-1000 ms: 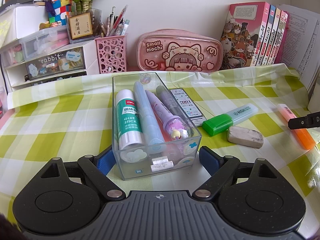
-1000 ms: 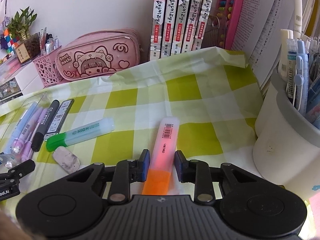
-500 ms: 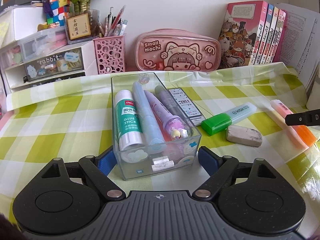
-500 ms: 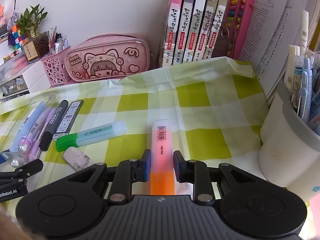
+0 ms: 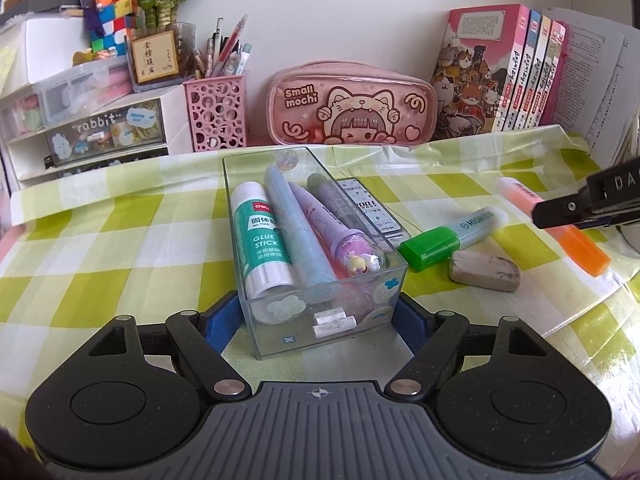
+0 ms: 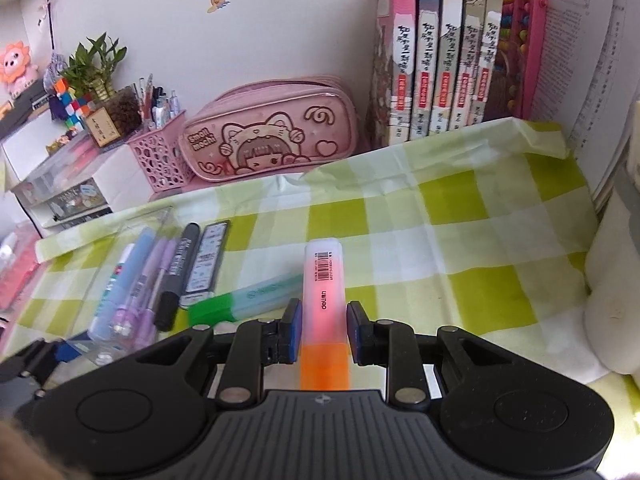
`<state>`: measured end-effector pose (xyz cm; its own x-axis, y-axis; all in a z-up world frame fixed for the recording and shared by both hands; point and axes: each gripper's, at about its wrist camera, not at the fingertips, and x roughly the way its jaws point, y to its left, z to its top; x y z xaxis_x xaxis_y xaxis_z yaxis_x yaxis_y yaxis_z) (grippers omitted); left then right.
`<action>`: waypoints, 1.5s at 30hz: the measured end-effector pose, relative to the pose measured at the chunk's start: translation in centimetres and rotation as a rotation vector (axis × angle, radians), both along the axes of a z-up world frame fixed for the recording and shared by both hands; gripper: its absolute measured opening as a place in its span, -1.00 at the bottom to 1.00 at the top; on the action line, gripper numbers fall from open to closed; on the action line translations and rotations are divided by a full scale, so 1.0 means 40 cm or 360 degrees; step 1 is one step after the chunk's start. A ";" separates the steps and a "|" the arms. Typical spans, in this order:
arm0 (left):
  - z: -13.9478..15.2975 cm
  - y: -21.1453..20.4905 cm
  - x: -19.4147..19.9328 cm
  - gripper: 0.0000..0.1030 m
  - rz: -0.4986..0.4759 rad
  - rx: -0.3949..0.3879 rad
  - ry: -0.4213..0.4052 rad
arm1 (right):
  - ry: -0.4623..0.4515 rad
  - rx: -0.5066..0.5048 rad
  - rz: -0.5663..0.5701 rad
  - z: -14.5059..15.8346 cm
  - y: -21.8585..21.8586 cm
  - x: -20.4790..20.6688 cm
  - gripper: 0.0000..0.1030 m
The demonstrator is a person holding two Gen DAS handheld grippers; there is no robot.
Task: Organize stationery
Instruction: 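Lift the orange-pink highlighter and carry it over the clear box, then lower the highlighter into the box and open the right gripper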
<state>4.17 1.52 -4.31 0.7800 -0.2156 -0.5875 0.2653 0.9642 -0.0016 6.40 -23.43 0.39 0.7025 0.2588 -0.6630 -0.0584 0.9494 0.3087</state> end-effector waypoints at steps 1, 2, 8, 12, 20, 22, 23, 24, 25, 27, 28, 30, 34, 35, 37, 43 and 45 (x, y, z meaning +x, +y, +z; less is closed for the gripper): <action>-0.001 -0.001 -0.002 0.52 0.0002 0.0003 -0.0008 | 0.0007 0.0053 0.0021 0.005 0.010 0.005 -0.48; -0.001 -0.003 -0.002 0.52 0.0002 0.0007 -0.0013 | 0.0011 0.0098 0.0042 0.010 0.019 0.009 -0.48; -0.001 -0.001 0.001 0.54 -0.0012 -0.0006 -0.0002 | 0.0042 0.0303 0.0166 0.037 0.087 0.043 -0.48; -0.001 -0.001 0.002 0.55 -0.0019 -0.0008 0.0002 | 0.0076 0.0423 0.0235 0.047 0.130 0.074 -0.48; -0.001 -0.001 0.002 0.56 -0.0018 -0.0008 0.0002 | 0.0164 0.0650 0.0306 0.024 0.208 0.153 -0.48; -0.001 -0.001 0.002 0.56 -0.0018 -0.0008 0.0002 | 0.0175 0.0658 0.0325 0.021 0.229 0.166 -0.48; -0.001 -0.001 0.002 0.56 -0.0018 -0.0008 0.0002 | 0.0179 0.0662 0.0333 0.020 0.240 0.171 -0.48; -0.001 -0.001 0.002 0.56 -0.0018 -0.0008 0.0002 | 0.0187 0.0665 0.0336 0.018 0.248 0.178 -0.48; -0.001 -0.001 0.002 0.56 -0.0018 -0.0008 0.0002 | 0.0199 0.0663 0.0334 0.015 0.257 0.186 -0.48; -0.001 -0.001 0.002 0.56 -0.0018 -0.0008 0.0002 | 0.0205 0.0641 0.0332 0.012 0.272 0.197 -0.48; -0.001 -0.001 0.002 0.56 -0.0018 -0.0008 0.0002 | 0.0209 0.0631 0.0328 0.010 0.277 0.201 -0.48; -0.001 -0.001 0.002 0.56 -0.0018 -0.0009 0.0002 | 0.0219 0.0630 0.0323 0.005 0.284 0.209 -0.48; -0.001 -0.001 0.002 0.56 -0.0018 -0.0008 0.0002 | 0.0235 0.0620 0.0294 -0.005 0.288 0.219 -0.48; -0.001 -0.002 0.002 0.56 -0.0018 -0.0008 0.0002 | 0.0232 0.0614 0.0289 -0.005 0.289 0.221 -0.48; -0.001 -0.002 0.002 0.57 -0.0018 -0.0008 0.0002 | 0.0232 0.0607 0.0280 -0.006 0.290 0.223 -0.48; -0.001 -0.002 0.002 0.57 -0.0019 -0.0009 0.0002 | 0.0229 0.0623 0.0331 0.002 0.300 0.222 -0.44; -0.002 -0.003 0.002 0.57 -0.0020 -0.0007 0.0002 | 0.0221 0.0620 0.0351 0.005 0.304 0.217 -0.44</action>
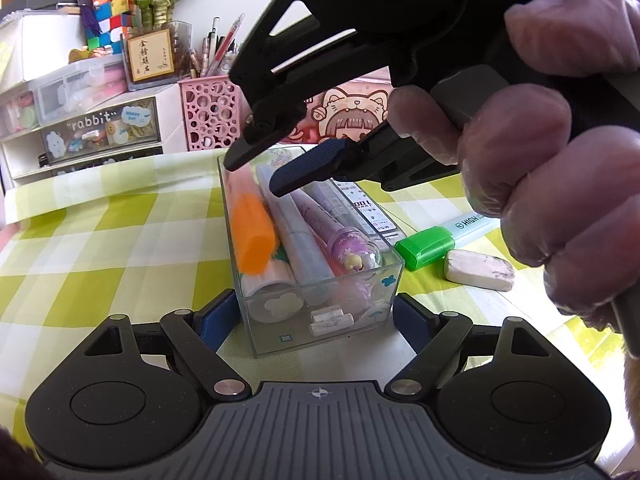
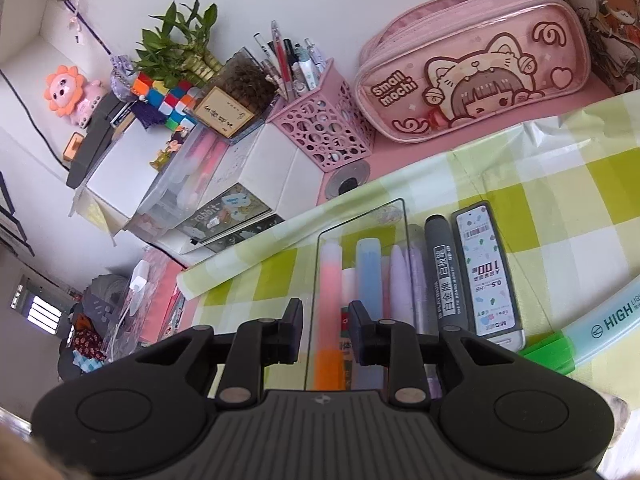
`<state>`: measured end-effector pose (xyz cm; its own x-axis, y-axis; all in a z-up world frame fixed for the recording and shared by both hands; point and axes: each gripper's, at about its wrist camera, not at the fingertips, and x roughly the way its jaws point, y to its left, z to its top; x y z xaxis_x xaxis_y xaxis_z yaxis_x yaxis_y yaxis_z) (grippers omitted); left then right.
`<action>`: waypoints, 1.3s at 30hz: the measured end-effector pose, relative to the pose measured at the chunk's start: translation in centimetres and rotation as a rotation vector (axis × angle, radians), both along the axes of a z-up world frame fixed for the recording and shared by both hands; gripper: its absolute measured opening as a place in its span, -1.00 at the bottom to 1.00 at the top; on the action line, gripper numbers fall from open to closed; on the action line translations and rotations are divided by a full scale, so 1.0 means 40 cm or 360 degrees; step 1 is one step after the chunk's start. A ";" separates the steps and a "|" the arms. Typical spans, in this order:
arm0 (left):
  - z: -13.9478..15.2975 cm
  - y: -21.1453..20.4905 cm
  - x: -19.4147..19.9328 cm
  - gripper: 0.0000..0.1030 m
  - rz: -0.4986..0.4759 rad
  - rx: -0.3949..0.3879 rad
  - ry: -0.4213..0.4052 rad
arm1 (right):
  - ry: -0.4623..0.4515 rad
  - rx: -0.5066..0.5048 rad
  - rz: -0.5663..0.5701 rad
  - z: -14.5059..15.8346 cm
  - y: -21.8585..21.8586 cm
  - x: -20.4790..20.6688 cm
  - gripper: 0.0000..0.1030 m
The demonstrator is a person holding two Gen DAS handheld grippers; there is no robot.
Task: Organize stationery
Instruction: 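Lower the highlighter into the box and open the right gripper, then move the right gripper toward the green HIGH highlighter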
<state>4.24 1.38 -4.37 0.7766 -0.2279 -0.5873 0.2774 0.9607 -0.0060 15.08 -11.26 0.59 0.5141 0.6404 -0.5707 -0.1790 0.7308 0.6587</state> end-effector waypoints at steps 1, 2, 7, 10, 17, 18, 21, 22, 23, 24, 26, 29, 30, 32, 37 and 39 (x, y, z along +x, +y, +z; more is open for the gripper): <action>0.000 0.000 0.000 0.57 0.0000 0.0000 0.0000 | -0.0005 -0.0016 -0.0004 0.001 0.001 -0.002 -0.44; 0.000 0.000 0.000 0.57 0.0000 0.0001 0.0000 | -0.0009 -0.0030 -0.0008 0.003 0.001 -0.003 -0.44; 0.000 0.000 0.000 0.57 0.0000 0.0000 0.0000 | -0.0018 -0.0018 -0.0027 0.007 -0.021 -0.010 -0.44; 0.000 0.000 0.000 0.57 0.0000 0.0001 0.0000 | -0.0030 -0.0016 -0.0039 0.012 -0.038 -0.018 -0.43; 0.000 0.000 0.000 0.58 0.0000 0.0001 0.0000 | -0.0053 -0.0037 -0.0081 0.011 -0.086 -0.041 -0.33; 0.000 0.000 0.001 0.58 0.0000 0.0001 0.0000 | -0.0053 -0.0038 -0.0090 0.010 -0.094 -0.045 -0.32; 0.000 0.000 0.000 0.58 0.0000 0.0000 0.0000 | -0.0058 -0.0054 -0.0116 0.004 -0.118 -0.054 -0.27; 0.000 0.000 0.000 0.58 0.0000 0.0001 0.0000 | -0.0059 -0.0064 -0.0125 0.003 -0.125 -0.056 -0.25; 0.000 0.000 0.000 0.58 0.0000 0.0001 0.0000 | -0.0060 -0.0071 -0.0132 0.001 -0.132 -0.059 -0.23; 0.000 0.000 0.001 0.58 0.0000 0.0001 0.0000 | -0.0060 -0.0077 -0.0138 -0.001 -0.139 -0.062 -0.23; 0.000 0.000 0.001 0.58 0.0000 0.0001 0.0000 | -0.0066 -0.0091 -0.0154 -0.005 -0.155 -0.070 -0.20; 0.000 0.000 0.001 0.58 -0.0001 0.0001 0.0000 | -0.0103 -0.0159 -0.0191 -0.014 -0.177 -0.085 -0.12; 0.000 0.000 0.001 0.58 0.0000 0.0001 0.0000 | -0.0120 -0.0196 -0.0201 -0.018 -0.183 -0.089 -0.11; 0.000 0.000 0.001 0.58 0.0000 0.0001 0.0000 | -0.0147 -0.0289 -0.0209 -0.028 -0.192 -0.096 -0.07; 0.000 -0.001 0.002 0.58 -0.0001 0.0010 0.0001 | -0.0258 -0.0509 -0.0173 -0.044 -0.199 -0.107 -0.02; 0.003 -0.003 0.001 0.56 -0.0005 0.0031 0.0001 | -0.0298 -0.0576 -0.0143 -0.043 -0.197 -0.106 -0.01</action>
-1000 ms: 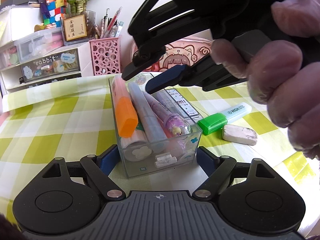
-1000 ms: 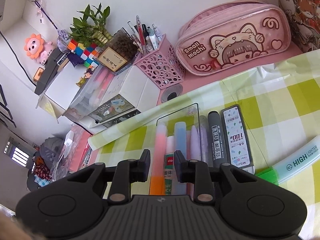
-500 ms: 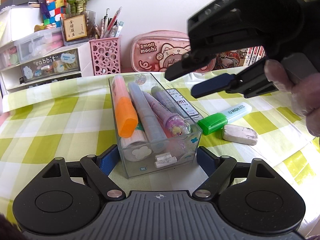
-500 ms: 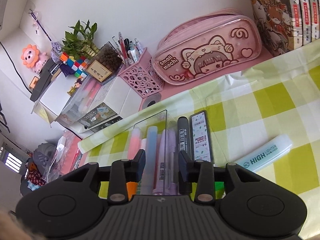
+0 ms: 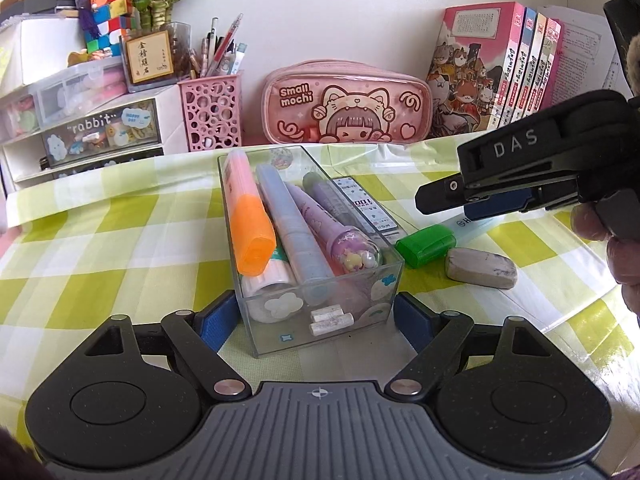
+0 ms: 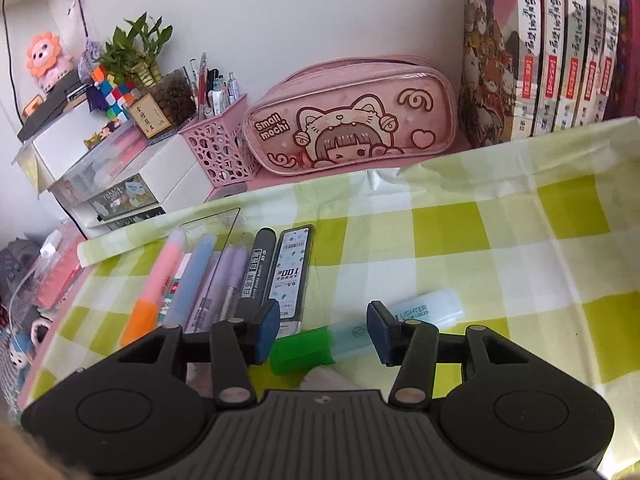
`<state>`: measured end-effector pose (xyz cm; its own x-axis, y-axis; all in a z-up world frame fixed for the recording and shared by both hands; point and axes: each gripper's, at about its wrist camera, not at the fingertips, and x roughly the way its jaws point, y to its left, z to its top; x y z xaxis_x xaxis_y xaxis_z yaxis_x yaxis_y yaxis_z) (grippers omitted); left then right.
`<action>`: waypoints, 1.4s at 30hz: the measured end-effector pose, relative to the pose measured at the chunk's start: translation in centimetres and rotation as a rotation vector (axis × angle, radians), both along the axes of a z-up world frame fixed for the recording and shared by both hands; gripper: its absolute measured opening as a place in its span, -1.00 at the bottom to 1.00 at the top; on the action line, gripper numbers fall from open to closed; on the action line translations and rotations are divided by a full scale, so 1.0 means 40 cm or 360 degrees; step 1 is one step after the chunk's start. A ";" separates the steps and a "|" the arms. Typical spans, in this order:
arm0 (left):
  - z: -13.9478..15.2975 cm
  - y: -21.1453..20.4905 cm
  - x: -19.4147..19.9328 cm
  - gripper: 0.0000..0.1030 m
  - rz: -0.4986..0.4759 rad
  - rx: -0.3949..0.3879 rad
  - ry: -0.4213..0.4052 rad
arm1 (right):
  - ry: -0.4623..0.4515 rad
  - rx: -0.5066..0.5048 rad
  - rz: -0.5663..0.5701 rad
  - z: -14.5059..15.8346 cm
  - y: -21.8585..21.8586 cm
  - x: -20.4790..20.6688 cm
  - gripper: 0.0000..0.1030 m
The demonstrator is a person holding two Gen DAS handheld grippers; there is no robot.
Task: Organize stationery
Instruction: 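Move the right gripper toward the green HIGH highlighter, then close the right gripper on the green highlighter and lift it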
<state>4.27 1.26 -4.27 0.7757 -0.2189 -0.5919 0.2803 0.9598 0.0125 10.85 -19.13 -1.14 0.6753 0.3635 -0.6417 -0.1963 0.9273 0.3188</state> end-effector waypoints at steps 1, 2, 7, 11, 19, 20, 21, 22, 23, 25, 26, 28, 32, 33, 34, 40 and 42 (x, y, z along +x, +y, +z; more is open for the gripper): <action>0.002 0.000 -0.001 0.52 0.0005 0.0011 -0.0001 | -0.0017 -0.0032 0.0023 0.000 0.002 0.001 0.00; 0.004 0.001 0.000 0.51 0.0007 0.0012 0.0003 | -0.0029 -0.0056 0.0046 -0.001 0.003 0.002 0.00; 0.007 -0.010 -0.008 0.50 0.0011 0.0077 -0.0025 | -0.0102 -0.0137 0.0114 -0.007 0.007 0.004 0.02; 0.003 -0.013 -0.007 0.51 0.0015 0.0082 -0.0044 | -0.0136 -0.0234 0.0140 -0.007 0.022 0.006 0.03; -0.004 0.009 -0.001 0.52 -0.0005 -0.0017 -0.0024 | -0.0011 -0.0161 0.0045 -0.001 -0.041 -0.030 0.06; -0.003 0.010 -0.001 0.52 -0.0008 -0.0022 -0.0021 | 0.0030 -0.0117 0.0040 -0.005 -0.053 -0.032 0.08; -0.003 0.010 -0.001 0.52 -0.0010 -0.0021 -0.0021 | 0.0070 -0.0074 0.0036 -0.011 -0.063 -0.033 0.10; -0.003 0.009 -0.001 0.51 -0.0011 -0.0022 -0.0021 | 0.0094 -0.0040 0.0036 -0.017 -0.070 -0.033 0.12; -0.003 0.009 -0.001 0.51 -0.0011 -0.0022 -0.0020 | 0.0094 -0.0010 0.0035 -0.023 -0.075 -0.031 0.14; -0.003 0.009 -0.001 0.51 -0.0010 -0.0022 -0.0020 | 0.0080 0.0011 0.0024 -0.026 -0.075 -0.026 0.19; -0.003 0.009 -0.001 0.51 -0.0010 -0.0022 -0.0020 | 0.0082 0.0016 0.0020 -0.025 -0.072 -0.021 0.21; -0.003 0.009 -0.001 0.51 -0.0010 -0.0022 -0.0020 | 0.0080 0.0028 0.0011 -0.025 -0.063 -0.011 0.24; -0.003 0.009 -0.001 0.52 -0.0010 -0.0021 -0.0020 | 0.0060 0.0028 0.0005 -0.027 -0.041 0.022 0.25; -0.003 0.009 -0.001 0.52 -0.0010 -0.0021 -0.0020 | 0.0053 0.0020 0.0007 -0.027 -0.035 0.030 0.25; -0.003 0.009 -0.001 0.52 -0.0011 -0.0021 -0.0020 | 0.0048 0.0012 0.0003 -0.027 -0.030 0.038 0.25; -0.003 0.009 -0.001 0.52 -0.0011 -0.0022 -0.0020 | -0.0003 -0.0102 0.0013 -0.030 0.010 0.071 0.29; -0.003 0.009 -0.001 0.52 -0.0011 -0.0022 -0.0020 | -0.0040 -0.0192 0.0042 -0.033 0.033 0.067 0.34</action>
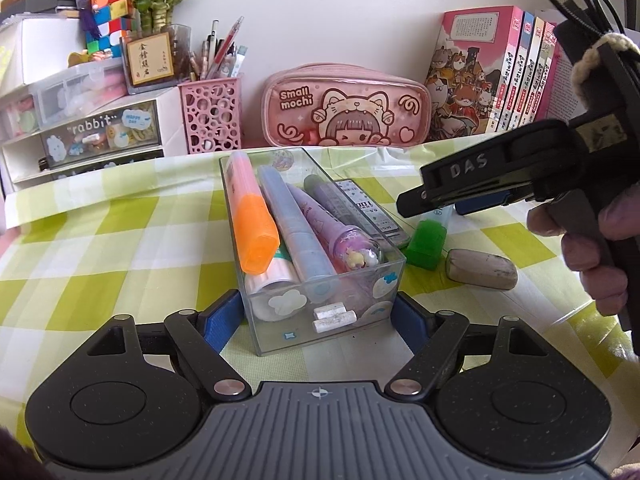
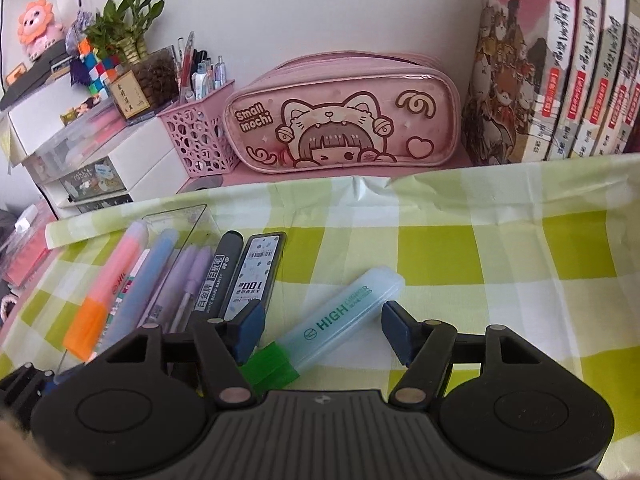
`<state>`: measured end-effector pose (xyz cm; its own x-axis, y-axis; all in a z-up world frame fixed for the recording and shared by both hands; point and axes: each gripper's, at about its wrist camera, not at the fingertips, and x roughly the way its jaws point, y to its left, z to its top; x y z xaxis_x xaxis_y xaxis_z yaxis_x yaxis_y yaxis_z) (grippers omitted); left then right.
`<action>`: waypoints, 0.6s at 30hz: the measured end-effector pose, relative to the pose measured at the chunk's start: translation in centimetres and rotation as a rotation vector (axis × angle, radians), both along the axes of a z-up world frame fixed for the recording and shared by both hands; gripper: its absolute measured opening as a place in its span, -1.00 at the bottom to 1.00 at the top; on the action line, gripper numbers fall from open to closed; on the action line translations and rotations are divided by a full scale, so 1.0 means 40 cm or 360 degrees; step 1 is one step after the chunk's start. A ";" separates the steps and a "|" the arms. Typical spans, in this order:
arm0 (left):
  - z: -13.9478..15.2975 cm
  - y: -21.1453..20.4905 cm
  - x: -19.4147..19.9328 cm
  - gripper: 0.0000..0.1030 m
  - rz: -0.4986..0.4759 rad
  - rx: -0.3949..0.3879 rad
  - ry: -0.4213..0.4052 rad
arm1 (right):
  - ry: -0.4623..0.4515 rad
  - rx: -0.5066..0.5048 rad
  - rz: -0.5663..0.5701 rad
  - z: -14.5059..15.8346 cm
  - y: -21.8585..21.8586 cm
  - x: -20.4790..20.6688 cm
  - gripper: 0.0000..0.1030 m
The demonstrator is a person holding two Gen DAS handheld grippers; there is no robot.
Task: Organize stationery
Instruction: 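Close the right gripper on the green highlighter and lift it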
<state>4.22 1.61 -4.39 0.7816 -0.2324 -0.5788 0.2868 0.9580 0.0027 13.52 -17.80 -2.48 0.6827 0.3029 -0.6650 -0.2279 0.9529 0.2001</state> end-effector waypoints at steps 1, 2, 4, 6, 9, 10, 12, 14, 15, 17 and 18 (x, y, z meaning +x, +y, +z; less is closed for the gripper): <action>0.000 0.000 0.000 0.52 0.0001 0.0000 0.0000 | -0.0026 -0.0059 0.0022 -0.003 0.012 -0.006 0.35; 0.000 0.000 0.000 0.52 0.0000 0.0000 0.0000 | -0.0058 -0.0110 0.0040 -0.007 0.020 -0.015 0.35; 0.000 0.000 0.000 0.52 0.0002 0.0000 0.0000 | -0.0091 -0.0083 0.0047 -0.014 0.012 -0.029 0.36; 0.000 0.000 0.000 0.52 0.0002 0.0000 0.0000 | -0.0121 -0.0091 0.0081 -0.017 0.003 -0.042 0.33; 0.000 0.000 0.000 0.52 0.0002 0.0000 0.0000 | -0.0151 -0.0149 0.0108 -0.018 -0.011 -0.059 0.05; 0.000 0.000 0.000 0.52 0.0002 0.0000 0.0000 | -0.0157 -0.0168 0.0110 -0.018 -0.017 -0.064 -0.09; 0.000 -0.001 0.000 0.52 0.0002 0.0000 0.0000 | -0.0167 -0.0177 0.0120 -0.018 -0.035 -0.071 -0.22; 0.000 -0.001 0.000 0.52 0.0003 0.0000 0.0000 | -0.0171 -0.0168 0.0119 -0.019 -0.055 -0.077 -0.33; 0.000 -0.001 0.000 0.52 0.0003 0.0000 0.0000 | -0.0170 -0.0159 0.0113 -0.020 -0.064 -0.078 -0.39; 0.000 -0.001 0.000 0.52 0.0003 0.0000 0.0000 | -0.0165 -0.0138 0.0095 -0.021 -0.080 -0.079 -0.49; 0.000 0.000 0.000 0.52 0.0003 0.0000 0.0000 | -0.0161 -0.0129 0.0086 -0.021 -0.086 -0.079 -0.49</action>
